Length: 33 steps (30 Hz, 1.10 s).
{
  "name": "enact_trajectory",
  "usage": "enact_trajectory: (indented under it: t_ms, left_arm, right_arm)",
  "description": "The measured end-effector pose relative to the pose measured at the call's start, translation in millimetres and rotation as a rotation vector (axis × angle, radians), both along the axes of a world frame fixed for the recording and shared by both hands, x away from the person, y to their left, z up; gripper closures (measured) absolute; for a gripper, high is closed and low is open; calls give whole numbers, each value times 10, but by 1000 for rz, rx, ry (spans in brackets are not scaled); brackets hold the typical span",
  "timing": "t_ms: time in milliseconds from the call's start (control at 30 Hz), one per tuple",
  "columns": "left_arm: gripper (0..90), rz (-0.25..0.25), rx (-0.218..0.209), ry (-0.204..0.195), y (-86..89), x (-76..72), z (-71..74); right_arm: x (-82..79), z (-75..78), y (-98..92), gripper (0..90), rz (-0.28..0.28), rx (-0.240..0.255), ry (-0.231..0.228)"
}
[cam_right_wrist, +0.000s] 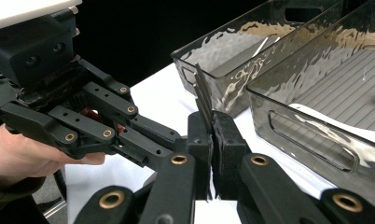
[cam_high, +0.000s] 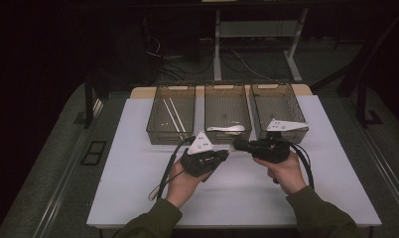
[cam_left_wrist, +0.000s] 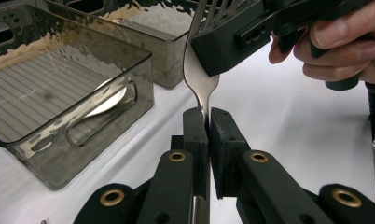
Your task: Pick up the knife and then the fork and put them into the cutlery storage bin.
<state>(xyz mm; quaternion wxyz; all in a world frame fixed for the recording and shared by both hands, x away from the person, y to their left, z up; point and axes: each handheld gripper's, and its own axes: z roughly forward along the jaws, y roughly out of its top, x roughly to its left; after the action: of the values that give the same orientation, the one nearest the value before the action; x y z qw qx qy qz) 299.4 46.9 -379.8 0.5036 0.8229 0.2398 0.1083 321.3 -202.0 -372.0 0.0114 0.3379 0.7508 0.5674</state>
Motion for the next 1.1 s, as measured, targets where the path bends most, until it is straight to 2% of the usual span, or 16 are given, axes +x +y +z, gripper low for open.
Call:
enact_trajectory:
  t_ms: [133,233,433,600,800,933,1100]
  left_arm:
    - [829,-15,-26,19,20,10,-22]
    - [772,-28,-24,22,49,-9,-26]
    - [640,-54,-38,29,217,-39,-47]
    - [523,-70,-33,22,427,-44,-79]
    - [409,-36,-40,-5,780,-77,-131]
    - [335,-21,-46,10,1018,-138,-208]
    - [211,-9,-57,44,1202,-194,-331]
  right_arm:
    - [3,-3,-3,871,-2,11,2]
    - [6,14,-31,871,-14,22,-4]
    - [43,66,-221,871,-73,45,-13]
    - [68,105,-376,872,-110,53,-25]
    - [101,170,-584,871,-164,66,-37]
    - [140,218,-725,871,-198,75,-49]
    - [191,295,-913,872,-251,77,-65]
